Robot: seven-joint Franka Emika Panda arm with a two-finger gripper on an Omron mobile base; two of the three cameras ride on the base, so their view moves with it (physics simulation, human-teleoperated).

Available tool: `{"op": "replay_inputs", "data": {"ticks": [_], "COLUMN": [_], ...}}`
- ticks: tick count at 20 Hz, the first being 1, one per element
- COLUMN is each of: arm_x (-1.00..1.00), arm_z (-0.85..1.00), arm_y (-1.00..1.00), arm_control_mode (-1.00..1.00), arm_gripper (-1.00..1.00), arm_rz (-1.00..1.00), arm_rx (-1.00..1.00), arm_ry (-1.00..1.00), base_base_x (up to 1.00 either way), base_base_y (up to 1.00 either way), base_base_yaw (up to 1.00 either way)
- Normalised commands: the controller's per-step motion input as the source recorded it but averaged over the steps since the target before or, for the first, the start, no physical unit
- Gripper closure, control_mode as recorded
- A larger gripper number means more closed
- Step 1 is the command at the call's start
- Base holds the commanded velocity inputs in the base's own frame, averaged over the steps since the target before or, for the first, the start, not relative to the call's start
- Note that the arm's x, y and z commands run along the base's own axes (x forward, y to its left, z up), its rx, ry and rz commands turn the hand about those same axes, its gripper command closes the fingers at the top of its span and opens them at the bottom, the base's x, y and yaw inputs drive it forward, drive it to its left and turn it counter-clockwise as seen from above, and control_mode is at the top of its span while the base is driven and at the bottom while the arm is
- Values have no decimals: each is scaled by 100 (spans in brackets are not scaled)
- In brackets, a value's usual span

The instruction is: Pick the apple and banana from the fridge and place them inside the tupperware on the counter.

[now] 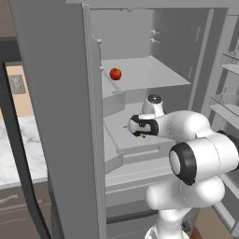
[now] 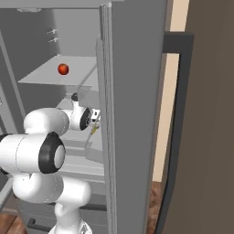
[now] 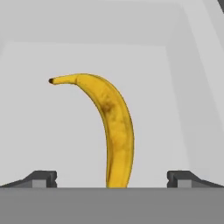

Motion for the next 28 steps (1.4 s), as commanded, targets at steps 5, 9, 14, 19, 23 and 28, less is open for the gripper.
{"op": "replay_inputs", "data": {"ticks": [5,9,14,19,23,28], "arm_x": [3,16,15,12,3,0], "arm_z": [-28,-19,-15,-15,-21,-11], "arm_y": [0,0,0,0,0,0], "arm_control_mode": [-100,-100,-100,-100,-100,-100], "arm_gripper": [-100,-100,-100,-100,100,100], "arm_rz": [0,0,0,0,0,0], "arm_rx": [0,0,0,0,0,-4], "arm_ry": [0,0,0,0,3,11], "base_base_x": [0,0,0,0,0,0], "base_base_y": [0,0,0,0,0,0], "base_base_yaw": [0,0,0,0,0,0]}}
